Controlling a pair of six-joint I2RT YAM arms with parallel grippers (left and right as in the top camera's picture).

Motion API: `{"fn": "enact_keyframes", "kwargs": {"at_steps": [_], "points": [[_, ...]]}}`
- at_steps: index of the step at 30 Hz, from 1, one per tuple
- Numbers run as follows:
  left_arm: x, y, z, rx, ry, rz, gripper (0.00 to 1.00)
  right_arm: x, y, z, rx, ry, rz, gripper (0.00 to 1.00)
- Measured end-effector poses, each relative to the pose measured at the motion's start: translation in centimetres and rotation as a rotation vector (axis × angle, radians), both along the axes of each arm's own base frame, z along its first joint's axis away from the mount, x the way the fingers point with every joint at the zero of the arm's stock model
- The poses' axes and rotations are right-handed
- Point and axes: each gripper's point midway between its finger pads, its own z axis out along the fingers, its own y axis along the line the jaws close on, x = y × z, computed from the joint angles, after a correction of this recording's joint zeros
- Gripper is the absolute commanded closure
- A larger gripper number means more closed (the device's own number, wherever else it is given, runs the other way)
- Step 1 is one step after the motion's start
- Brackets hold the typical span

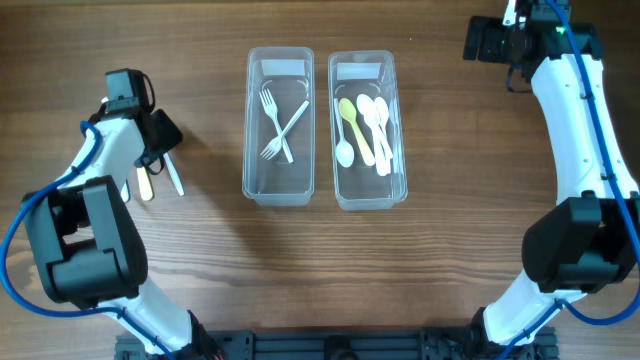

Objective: Pack container
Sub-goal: 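Grasp the last white fork with the left gripper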

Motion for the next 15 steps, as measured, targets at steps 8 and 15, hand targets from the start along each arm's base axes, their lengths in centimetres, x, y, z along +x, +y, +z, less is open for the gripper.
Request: {"fn": "enact_keyframes", "kwargs": {"at_steps": [8,15], "points": [[0.0,0.6,-2.3,-0.004,0.035,0.013,0.70,0.0,0.0,0.0,0.000,0.000,0.000,0.00],[0.2,0.8,-2.4,0.009,0.034,0.014,0.96,0.0,0.0,0.0,0.000,0.000,0.000,0.00]]}}
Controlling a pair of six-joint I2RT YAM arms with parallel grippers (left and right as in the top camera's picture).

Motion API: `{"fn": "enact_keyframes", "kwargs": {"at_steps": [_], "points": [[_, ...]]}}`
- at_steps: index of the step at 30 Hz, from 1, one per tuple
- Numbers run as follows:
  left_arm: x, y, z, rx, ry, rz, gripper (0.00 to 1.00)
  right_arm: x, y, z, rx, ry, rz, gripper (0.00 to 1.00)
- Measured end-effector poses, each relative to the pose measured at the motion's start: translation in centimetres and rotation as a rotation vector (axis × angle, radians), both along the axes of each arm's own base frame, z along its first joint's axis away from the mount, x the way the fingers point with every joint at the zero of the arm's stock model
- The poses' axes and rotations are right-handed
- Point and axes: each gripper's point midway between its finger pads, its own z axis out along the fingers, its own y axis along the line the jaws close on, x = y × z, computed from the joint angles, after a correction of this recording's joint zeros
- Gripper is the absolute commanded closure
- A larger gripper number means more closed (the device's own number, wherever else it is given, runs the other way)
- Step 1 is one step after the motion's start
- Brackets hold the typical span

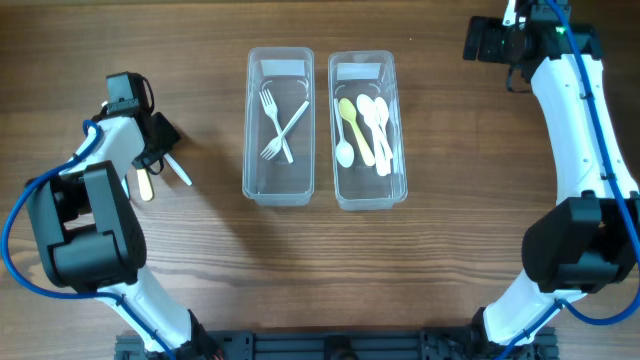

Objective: Pack container
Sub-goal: 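Grasp the last white fork with the left gripper, then place the white fork into the left container and release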

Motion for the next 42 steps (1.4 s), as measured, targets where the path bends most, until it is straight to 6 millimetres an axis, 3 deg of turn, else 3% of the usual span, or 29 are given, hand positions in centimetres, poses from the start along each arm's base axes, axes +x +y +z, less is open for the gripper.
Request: {"fn": "enact_keyframes", "kwargs": {"at_steps": [5,7,9,12,14,16,21,27,30,31,32,33,35,42], "points": [[0.1,0.0,0.4,-0.001,-0.002,-0.001,0.96,0.0,0.0,0.0,0.000,0.000,0.000,0.00],[0.8,0.0,2.1,0.000,-0.034,-0.003,0.96,0.0,0.0,0.0,0.000,0.000,0.000,0.00],[2.7,0.2,6.4,0.013,-0.137,-0.008,0.96,0.0,0.0,0.0,0.000,0.000,0.000,0.00],[5.4,-0.8,15.9,0.023,-0.369,-0.048,0.96,0.0,0.0,0.0,0.000,0.000,0.000,0.00],[5.7,-3.5,21.1,0.000,-0.491,-0.115,0.96,0.0,0.0,0.0,0.000,0.000,0.000,0.00],[5.5,-7.0,23.5,-0.048,-0.538,-0.200,0.96,0.0,0.0,0.0,0.000,0.000,0.000,0.00],[3.4,-15.5,20.6,-0.171,-0.400,-0.385,0.96,0.0,0.0,0.0,0.000,0.000,0.000,0.00],[2.1,-21.4,15.5,-0.209,-0.237,-0.531,0.96,0.0,0.0,0.0,0.000,0.000,0.000,0.00],[1.8,-22.7,13.2,-0.215,-0.177,-0.560,0.95,0.0,0.0,0.0,0.000,0.000,0.000,0.00],[1.7,-23.1,12.5,-0.217,-0.160,-0.567,0.86,0.0,0.0,0.0,0.000,0.000,0.000,0.00],[1.7,-23.2,12.3,-0.217,-0.153,-0.570,0.59,0.0,0.0,0.0,0.000,0.000,0.000,0.00],[1.6,-23.5,11.9,-0.214,-0.144,-0.584,0.53,0.0,0.0,0.0,0.000,0.000,0.000,0.00],[1.8,-23.8,12.0,-0.214,-0.154,-0.594,0.46,0.0,0.0,0.0,0.000,0.000,0.000,0.00],[2.6,-24.1,12.6,-0.213,-0.199,-0.610,0.43,0.0,0.0,0.0,0.000,0.000,0.000,0.00]]}}
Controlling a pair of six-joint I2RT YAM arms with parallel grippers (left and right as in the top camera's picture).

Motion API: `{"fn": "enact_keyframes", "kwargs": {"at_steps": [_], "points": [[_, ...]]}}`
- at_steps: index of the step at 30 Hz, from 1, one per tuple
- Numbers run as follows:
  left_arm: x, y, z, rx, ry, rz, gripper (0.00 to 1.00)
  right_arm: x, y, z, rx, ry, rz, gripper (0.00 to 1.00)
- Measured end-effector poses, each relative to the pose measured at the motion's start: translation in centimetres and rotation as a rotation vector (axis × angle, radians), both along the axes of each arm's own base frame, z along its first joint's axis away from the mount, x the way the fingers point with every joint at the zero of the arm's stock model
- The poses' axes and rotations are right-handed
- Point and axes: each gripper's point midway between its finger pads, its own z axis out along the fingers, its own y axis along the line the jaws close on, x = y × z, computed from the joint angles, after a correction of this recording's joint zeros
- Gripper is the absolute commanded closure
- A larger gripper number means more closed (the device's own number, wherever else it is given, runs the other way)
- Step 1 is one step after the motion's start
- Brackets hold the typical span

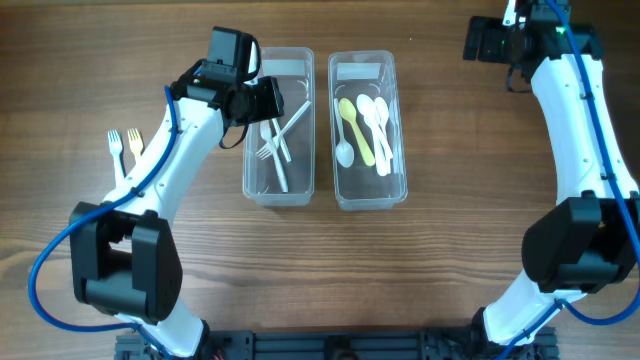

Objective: Pack container
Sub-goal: 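Place the white fork into the left container and release, then reach left gripper to the yellow fork and grasp it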

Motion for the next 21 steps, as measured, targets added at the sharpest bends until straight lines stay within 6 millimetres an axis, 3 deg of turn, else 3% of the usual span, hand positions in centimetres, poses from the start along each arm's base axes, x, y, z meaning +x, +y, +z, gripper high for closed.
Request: {"fn": "enact_keyframes", "kwargs": {"at_steps": [3,6,9,12,15,19,21], "points": [[0.1,1.3,0.8,0.030,-0.007,0.012,0.42,0.0,0.0,0.0,0.000,0.000,0.000,0.00],[0.1,5.6,2.9,0.106,-0.041,0.110,0.41,0.0,0.0,0.0,0.000,0.000,0.000,0.00],[-1.0,11.2,4.6,0.193,-0.029,0.236,0.40,0.0,0.0,0.0,0.000,0.000,0.000,0.00],[-3.1,16.6,4.1,0.279,0.054,0.357,0.40,0.0,0.0,0.0,0.000,0.000,0.000,0.00],[-4.1,20.6,4.0,0.318,0.089,0.452,0.41,0.0,0.0,0.0,0.000,0.000,0.000,0.00],[-5.3,24.4,2.9,0.336,0.123,0.547,0.43,0.0,0.0,0.0,0.000,0.000,0.000,0.00],[-6.1,25.9,0.9,0.342,0.169,0.580,0.44,0.0,0.0,0.0,0.000,0.000,0.000,0.00]]}}
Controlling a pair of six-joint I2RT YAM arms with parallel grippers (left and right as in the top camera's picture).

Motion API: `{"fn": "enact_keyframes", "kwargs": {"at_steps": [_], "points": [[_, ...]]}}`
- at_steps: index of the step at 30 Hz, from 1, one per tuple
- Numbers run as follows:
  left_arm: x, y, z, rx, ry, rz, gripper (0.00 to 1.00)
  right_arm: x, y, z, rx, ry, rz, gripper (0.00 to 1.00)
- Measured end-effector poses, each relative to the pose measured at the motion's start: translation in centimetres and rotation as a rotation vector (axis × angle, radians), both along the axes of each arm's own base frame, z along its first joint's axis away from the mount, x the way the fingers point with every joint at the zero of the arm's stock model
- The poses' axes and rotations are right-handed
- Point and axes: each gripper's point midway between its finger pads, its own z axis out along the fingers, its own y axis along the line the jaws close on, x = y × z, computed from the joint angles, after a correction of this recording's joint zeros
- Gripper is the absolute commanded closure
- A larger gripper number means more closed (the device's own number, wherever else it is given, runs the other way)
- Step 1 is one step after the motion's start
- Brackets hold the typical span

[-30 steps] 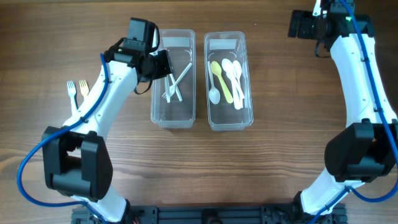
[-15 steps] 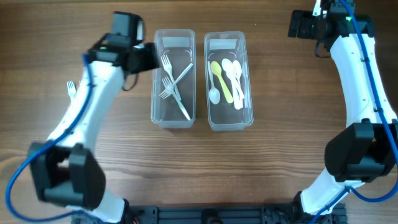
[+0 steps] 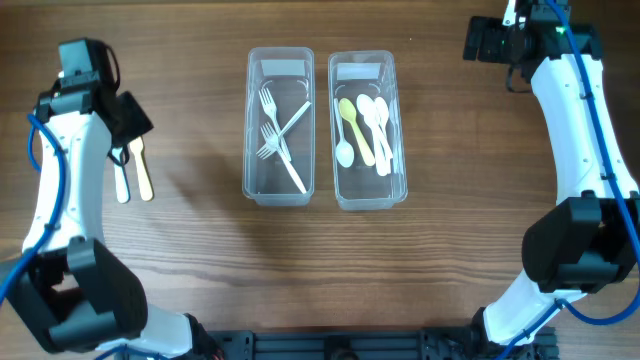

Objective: Pack container
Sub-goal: 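Reach left gripper to the yellow fork and grasp it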

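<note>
Two clear containers stand mid-table. The left container (image 3: 250, 120) holds three white forks (image 3: 283, 160), lying crossed. Several white and yellow spoons (image 3: 365, 125) lie in the right container (image 3: 398, 120). On the table at far left a white fork (image 3: 122, 186) and a yellow fork (image 3: 145, 178) lie side by side. My left gripper (image 3: 122, 150) is directly over their head ends and looks open, with nothing lifted. My right gripper (image 3: 482, 40) hangs at the far right corner, away from everything; its jaws are not readable.
Bare wooden table surrounds the containers. The left arm (image 3: 60, 210) runs along the left edge and the right arm (image 3: 575, 130) along the right edge. A black rail (image 3: 330, 345) lies at the near edge.
My left gripper was over the left container with a fork under it. Now it is back at the far left above the two table forks, and a third fork lies in the container.
At first my left gripper was at the far left on a white fork beside a yellow one, with two forks in the left container. Then it was over that container with the fork. Now the fork rests inside and the gripper is back at the left.
</note>
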Motion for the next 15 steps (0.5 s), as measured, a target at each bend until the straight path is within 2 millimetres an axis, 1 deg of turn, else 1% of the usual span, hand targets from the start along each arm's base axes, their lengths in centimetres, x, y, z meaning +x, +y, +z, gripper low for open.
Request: {"fn": "enact_keyframes", "kwargs": {"at_steps": [1,2,3,5,7,9,10,13,14,15], "points": [[0.0,0.3,-0.8,-0.001,0.007,0.009,0.44,0.0,0.0,0.0,0.000,0.000,0.000,0.00],[0.0,0.7,-2.0,-0.006,0.022,0.017,0.45,0.0,0.0,0.0,0.000,0.000,0.000,0.00],[0.0,0.8,-3.3,-0.012,0.043,0.020,0.46,0.0,0.0,0.0,0.000,0.000,0.000,0.00],[-0.4,0.7,-5.7,-0.029,0.100,0.020,0.50,0.0,0.0,0.0,0.000,0.000,0.000,0.00],[-0.4,0.7,-7.2,-0.037,0.131,0.019,0.52,0.0,0.0,0.0,0.000,0.000,0.000,0.00],[-0.3,0.7,-9.4,-0.046,0.171,0.014,0.50,0.0,0.0,0.0,0.000,0.000,0.000,0.00],[-0.4,0.7,-10.1,-0.049,0.187,0.014,0.49,0.0,0.0,0.0,0.000,0.000,0.000,0.00],[-0.6,0.8,-12.6,-0.065,0.234,0.018,0.49,0.0,0.0,0.0,0.000,0.000,0.000,0.00],[-0.7,0.9,-13.2,-0.069,0.243,0.021,0.50,0.0,0.0,0.0,0.000,0.000,0.000,0.00],[-0.4,1.1,-13.2,-0.065,0.233,0.021,0.53,0.0,0.0,0.0,0.000,-0.001,0.000,0.00]]}}
